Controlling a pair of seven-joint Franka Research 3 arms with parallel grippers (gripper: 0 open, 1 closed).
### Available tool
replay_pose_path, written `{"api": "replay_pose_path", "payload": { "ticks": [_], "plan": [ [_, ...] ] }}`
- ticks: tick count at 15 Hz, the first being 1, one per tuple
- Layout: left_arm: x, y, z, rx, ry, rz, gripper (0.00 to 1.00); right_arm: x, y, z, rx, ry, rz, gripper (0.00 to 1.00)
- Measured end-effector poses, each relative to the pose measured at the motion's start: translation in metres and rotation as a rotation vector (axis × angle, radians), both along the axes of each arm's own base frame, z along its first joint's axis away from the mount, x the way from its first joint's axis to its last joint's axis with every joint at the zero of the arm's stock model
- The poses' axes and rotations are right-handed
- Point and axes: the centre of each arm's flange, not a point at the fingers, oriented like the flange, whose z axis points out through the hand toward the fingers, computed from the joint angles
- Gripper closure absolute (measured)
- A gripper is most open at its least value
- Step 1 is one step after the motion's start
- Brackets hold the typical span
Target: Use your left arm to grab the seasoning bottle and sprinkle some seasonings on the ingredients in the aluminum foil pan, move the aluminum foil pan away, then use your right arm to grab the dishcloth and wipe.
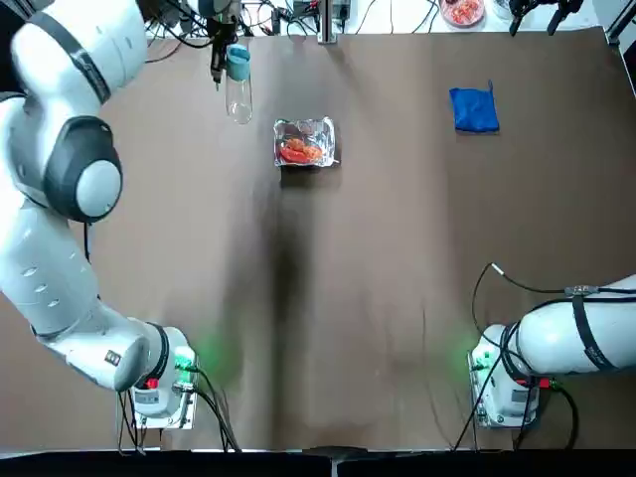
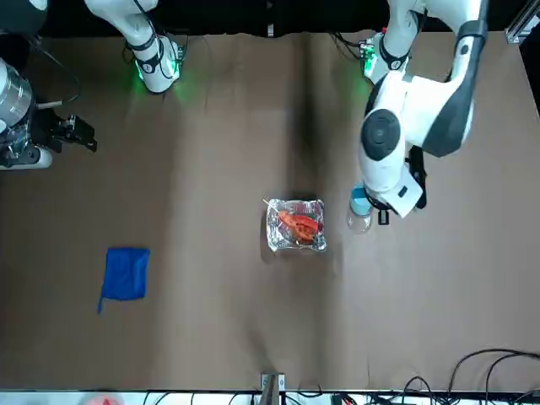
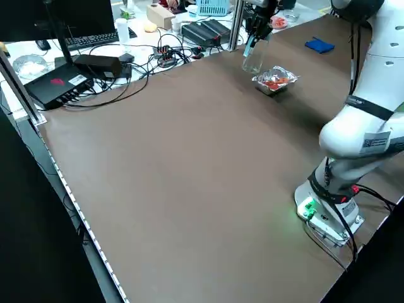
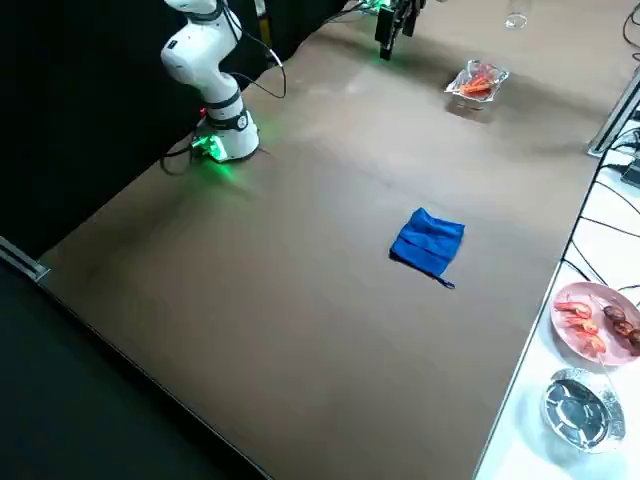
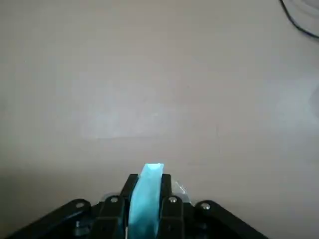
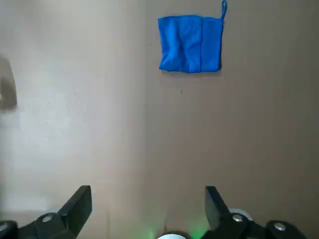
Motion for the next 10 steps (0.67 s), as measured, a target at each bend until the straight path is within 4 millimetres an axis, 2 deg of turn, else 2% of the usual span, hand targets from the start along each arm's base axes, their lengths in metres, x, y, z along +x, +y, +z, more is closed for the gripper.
{"api": "replay_pose_path", "payload": {
  "ticks": [4, 7, 10],
  "plan": [
    [0.0, -0.025, -0.008, 0.084, -0.052, 0.01, 0.77, 0.0, -0.001, 0.0, 0.0, -0.001, -0.002, 0.0],
    [-0.001, -0.044, -0.025, 0.129, -0.065, 0.009, 0.77, 0.001, -0.006, 0.001, 0.0, -0.003, -0.012, 0.0],
    [-0.001, -0.055, -0.03, 0.152, -0.078, 0.001, 0.77, 0.001, -0.009, 0.001, 0.0, -0.004, -0.017, 0.0]
  ]
}}
